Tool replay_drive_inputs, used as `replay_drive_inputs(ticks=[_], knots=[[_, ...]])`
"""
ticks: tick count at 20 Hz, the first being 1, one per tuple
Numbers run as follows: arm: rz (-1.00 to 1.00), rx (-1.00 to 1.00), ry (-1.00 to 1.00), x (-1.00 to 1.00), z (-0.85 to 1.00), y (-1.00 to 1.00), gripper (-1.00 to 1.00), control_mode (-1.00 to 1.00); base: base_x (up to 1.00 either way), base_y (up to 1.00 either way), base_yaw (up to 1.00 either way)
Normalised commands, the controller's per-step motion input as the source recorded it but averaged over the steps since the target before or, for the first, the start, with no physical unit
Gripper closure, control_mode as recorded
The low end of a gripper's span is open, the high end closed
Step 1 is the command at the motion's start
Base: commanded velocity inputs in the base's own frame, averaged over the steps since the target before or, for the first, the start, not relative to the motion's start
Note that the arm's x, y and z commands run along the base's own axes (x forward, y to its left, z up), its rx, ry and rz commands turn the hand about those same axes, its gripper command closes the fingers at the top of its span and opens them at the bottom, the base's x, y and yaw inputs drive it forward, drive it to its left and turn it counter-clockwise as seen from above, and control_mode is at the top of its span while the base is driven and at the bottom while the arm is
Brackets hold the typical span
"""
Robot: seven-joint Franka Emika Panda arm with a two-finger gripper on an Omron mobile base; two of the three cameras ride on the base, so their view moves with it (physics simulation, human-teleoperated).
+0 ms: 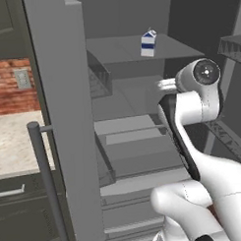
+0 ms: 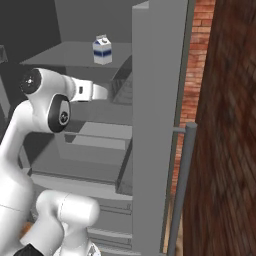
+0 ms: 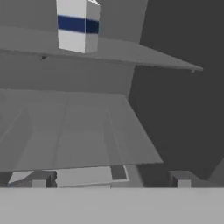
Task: Take a sugar cube from the saucer and place it inside the coffee. Then, grab milk from the fridge and place it next to the coffee on the counter to sweeten the coffee.
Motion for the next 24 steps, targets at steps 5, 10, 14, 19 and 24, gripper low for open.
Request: replay_drive_inputs(ticks=[5, 10, 14, 19, 24], knots=[[0.00, 0.08, -0.24, 0.04, 0.33, 0.00, -1.00, -1.00, 0.00, 0.00, 0.00], [0.01, 0.10, -0.08, 0.26, 0.54, 0.00, -1.00, -1.00, 0.00, 0.00, 0.00], [0.01, 0.12, 0.00, 0.30, 0.66, 0.05, -1.00, -1.00, 0.00, 0.00, 0.00], [0.00, 0.05, 0.00, 0.14, 0.42, 0.15, -1.00, -1.00, 0.00, 0.00, 0.00], [0.01, 0.00, 0.00, 0.20, 0.09, 0.23, -1.00, -1.00, 0.00, 0.00, 0.00]])
